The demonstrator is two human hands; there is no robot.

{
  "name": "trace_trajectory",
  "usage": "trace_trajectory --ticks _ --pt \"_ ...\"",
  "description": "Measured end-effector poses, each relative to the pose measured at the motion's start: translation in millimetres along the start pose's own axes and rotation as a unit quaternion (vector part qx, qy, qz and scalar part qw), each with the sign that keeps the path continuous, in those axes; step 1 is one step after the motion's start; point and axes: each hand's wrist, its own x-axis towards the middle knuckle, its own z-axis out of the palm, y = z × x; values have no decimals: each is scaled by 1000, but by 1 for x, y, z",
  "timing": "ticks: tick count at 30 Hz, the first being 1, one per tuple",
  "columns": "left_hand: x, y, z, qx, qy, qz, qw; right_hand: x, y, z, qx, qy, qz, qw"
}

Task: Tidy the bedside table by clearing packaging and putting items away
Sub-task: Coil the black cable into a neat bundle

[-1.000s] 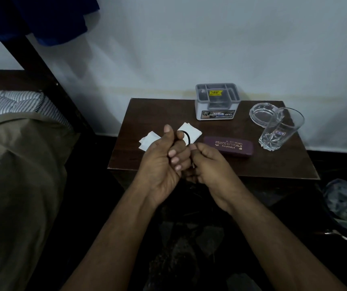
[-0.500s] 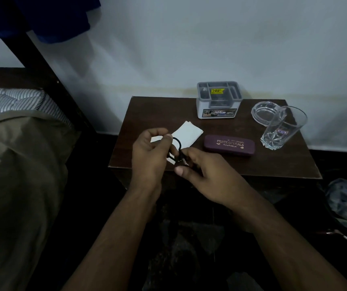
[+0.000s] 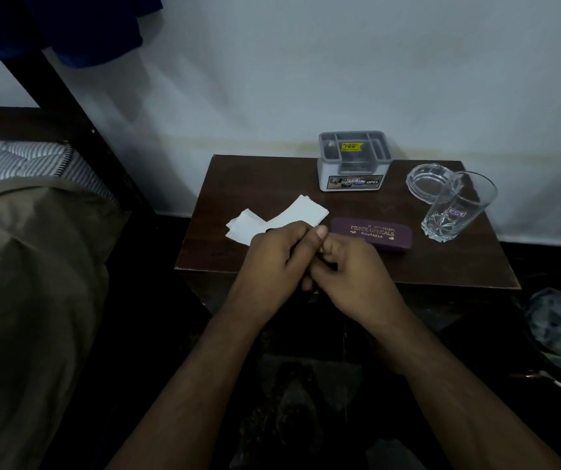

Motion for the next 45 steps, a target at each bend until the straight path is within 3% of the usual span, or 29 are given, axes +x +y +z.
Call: trace_trajectory --ticks 4,7,9,10,12,13,15,17,19,22,26,31,35,37,39,42,45 --pt "3 -6 -3 56 89 -2 994 2 -2 2 61 -88 29 994" --pt "5 -10 -8 123 151 29 980 3 -2 -5 38 -93 42 994" --pt "6 -14 -13 138 194 3 971 3 -2 -14 19 -113 61 991" --pt "7 -16 -16 101 207 -22 973 2 -2 -18 27 -130 76 988" --pt "8 -15 -18 -101 207 -67 971 0 -3 -21 37 -164 95 981" --pt "9 -13 -15 -228 200 -91 949 -2 -4 -19 35 -184 97 977" --pt "12 -4 -7 -433 165 -172 869 -4 -4 -13 12 -235 93 967" --pt "12 1 -2 -549 115 -251 789 -5 -3 -10 -30 -258 82 962" --pt "10 0 -5 -586 56 -275 760 -4 1 -12 -69 -239 68 966" --pt "6 3 -17 -562 -62 -247 787 -1 5 -23 -127 -180 31 975" --pt "7 4 -19 -398 -39 -205 893 2 12 -33 -297 -91 -36 950" --pt "1 1 -20 -319 -165 -249 900 0 8 -31 -427 -97 -40 898" --pt "-6 -4 -13 -179 -203 -236 933 1 2 -30 -480 -6 -95 872" --pt "-9 -7 -8 -129 -242 -218 936 0 2 -28 -459 14 -103 882" --pt "-10 -11 -4 -89 -247 -204 943 2 3 -27 -393 -4 -79 916" --pt "-6 -19 -3 -28 -184 -181 966 9 6 -25 -268 -22 -31 963" --pt "0 -24 -5 -1 -97 -166 981 10 2 -23 -42 61 22 997"
